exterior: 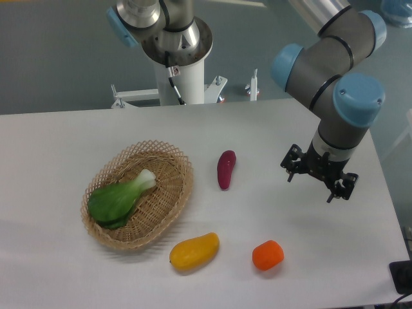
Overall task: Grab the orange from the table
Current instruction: 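Move the open gripper toward the small orange on the table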
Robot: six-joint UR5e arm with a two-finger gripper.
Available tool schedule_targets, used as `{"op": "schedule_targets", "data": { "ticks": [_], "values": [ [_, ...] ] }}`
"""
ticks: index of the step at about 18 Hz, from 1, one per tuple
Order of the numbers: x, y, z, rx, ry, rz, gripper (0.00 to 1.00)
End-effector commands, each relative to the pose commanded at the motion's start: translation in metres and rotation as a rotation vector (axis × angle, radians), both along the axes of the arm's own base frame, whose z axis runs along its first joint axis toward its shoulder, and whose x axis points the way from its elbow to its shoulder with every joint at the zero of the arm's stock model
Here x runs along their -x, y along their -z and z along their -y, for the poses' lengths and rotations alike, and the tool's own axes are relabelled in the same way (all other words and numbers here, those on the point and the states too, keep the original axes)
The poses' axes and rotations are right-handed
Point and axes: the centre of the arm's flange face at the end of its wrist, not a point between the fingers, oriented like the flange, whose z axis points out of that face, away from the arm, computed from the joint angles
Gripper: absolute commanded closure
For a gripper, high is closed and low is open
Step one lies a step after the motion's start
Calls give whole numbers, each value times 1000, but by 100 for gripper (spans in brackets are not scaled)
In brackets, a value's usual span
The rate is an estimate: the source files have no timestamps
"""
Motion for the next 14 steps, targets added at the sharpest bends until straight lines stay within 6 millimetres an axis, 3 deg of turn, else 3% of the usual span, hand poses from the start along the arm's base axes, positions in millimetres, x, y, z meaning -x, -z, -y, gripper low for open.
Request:
{"op": "schedule_targets", "data": {
  "ticks": [14],
  "values": [
    [-4,19,-3,-78,-60,-35,0]
  ]
}}
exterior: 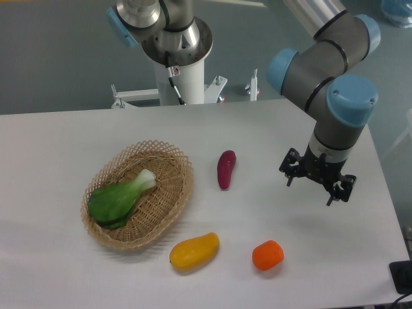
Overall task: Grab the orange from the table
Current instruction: 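Move the open gripper toward the small orange on the table, then lower the gripper down around the orange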
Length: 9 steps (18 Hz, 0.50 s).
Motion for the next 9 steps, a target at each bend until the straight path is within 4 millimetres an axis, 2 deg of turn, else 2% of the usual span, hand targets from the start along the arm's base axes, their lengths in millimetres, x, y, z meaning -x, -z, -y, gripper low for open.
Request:
{"op": "schedule_targets", "data": {
  "ticks": [4,6,9],
  "values": [
    [-4,12,-12,-8,-58,18,0],
    [-11,28,-37,-1,-31,23,0],
    [-13,40,-60,-47,7,-51,0]
  ]
}}
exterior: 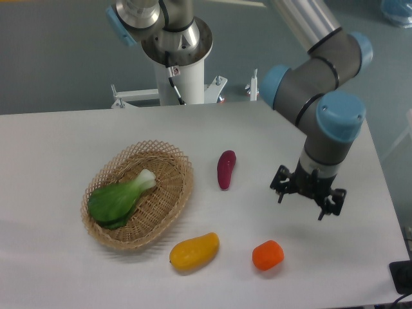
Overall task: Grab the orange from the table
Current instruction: 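Lower the gripper down around the orange, then close the gripper fingers on the orange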
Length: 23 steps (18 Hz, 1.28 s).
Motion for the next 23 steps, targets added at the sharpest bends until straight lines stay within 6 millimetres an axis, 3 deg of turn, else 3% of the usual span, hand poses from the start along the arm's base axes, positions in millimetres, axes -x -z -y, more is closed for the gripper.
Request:
{"op": "schedule_targets", "data": {
  "ticks": [9,23],
  "values": [
    [-15,39,-37,16,87,0,0],
    [-39,75,-57,126,136,-11,0]
  ]
}}
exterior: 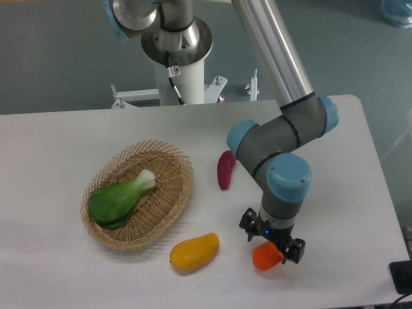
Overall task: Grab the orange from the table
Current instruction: 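Close the gripper fingers on the orange, then lift the held orange up off the table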
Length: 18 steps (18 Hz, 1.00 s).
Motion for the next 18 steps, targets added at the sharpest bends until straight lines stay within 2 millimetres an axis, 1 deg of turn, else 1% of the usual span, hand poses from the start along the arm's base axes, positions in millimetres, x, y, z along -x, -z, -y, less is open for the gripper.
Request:
{"op": "schedule_targets", "data": {
  "ticks": [1,2,4,5,7,10,11,13,15,18],
  "values": [
    [-1,0,-1,-2,-3,1,2],
    [-2,1,-1,1,-3,3,7],
    [-3,3,-3,3,-6,6,30],
    [-4,3,-4,2,-9,7,34],
    [-4,6,-5,1,-33,13,40],
    [-4,1,-6,-5,-40,10,50],
    [-3,-5,-6,-9,-41,1,50],
    [-4,-25,-4,-26,-37,-18,50],
    [-2,-41,0,-35,-42,-29,50],
    [-1,-54,5,-43,-45,-43,50]
  ]
}}
